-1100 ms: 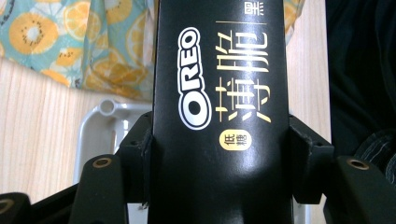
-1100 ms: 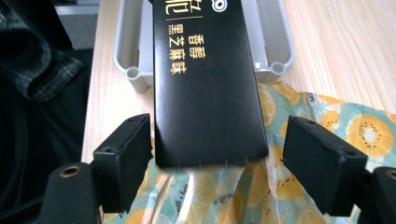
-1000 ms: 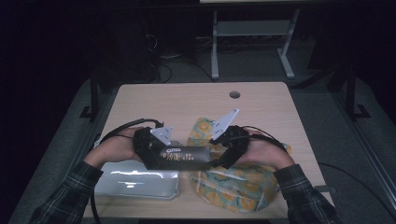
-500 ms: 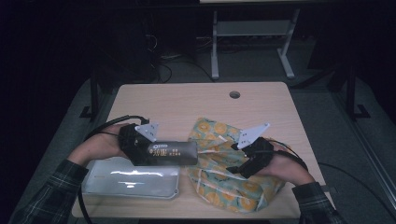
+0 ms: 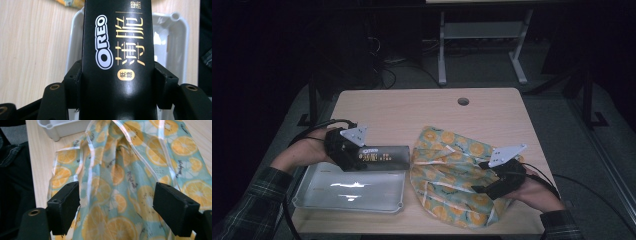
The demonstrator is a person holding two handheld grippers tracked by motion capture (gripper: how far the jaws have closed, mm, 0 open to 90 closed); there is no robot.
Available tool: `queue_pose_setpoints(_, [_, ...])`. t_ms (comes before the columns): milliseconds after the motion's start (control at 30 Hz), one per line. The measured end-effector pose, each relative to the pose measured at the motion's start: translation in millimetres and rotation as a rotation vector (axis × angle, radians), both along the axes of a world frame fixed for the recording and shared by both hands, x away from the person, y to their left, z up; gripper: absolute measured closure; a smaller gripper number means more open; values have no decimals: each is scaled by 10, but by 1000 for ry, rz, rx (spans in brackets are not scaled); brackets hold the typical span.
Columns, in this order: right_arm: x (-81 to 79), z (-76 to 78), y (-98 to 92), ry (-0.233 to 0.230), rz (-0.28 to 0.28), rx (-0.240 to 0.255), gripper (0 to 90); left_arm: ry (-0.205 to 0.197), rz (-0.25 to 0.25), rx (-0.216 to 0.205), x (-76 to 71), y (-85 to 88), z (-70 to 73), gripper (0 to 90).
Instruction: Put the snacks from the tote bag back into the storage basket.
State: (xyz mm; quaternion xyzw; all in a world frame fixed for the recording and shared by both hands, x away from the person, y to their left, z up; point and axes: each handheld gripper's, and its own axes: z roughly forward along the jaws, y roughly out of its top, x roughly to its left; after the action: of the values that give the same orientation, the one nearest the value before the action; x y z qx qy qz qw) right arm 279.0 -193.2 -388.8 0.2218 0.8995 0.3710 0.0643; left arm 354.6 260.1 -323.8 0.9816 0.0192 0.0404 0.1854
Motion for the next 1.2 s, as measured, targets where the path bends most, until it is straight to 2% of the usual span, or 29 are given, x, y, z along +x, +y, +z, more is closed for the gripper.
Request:
queue_pose_setpoints(133, [-2, -18, -4, 1, -33, -4, 196, 2, 0, 3, 85, 100, -56, 374])
queue_pose_setpoints(300, [-60, -20, -1, 0, -58, -12, 195, -2, -26, 23, 184, 192, -153, 374])
queue_pose_setpoints(467, [-114, -9, -20, -6, -76, -12, 195, 7, -47, 14, 269, 249, -252, 374])
queue_pose_setpoints(733, [-154, -18, -69, -6, -99, -9, 195, 14, -57, 31, 390, 239, -380, 373])
queue_pose_setpoints(1000, [-169, -34, -84, 0, -100, -14, 196, 18, -68, 29, 453, 233, -513, 373])
queue_pose_setpoints(1200, [-161, -38, -71, 3, -98, -19, 195, 22, -78, 48, 504, 188, -632, 373])
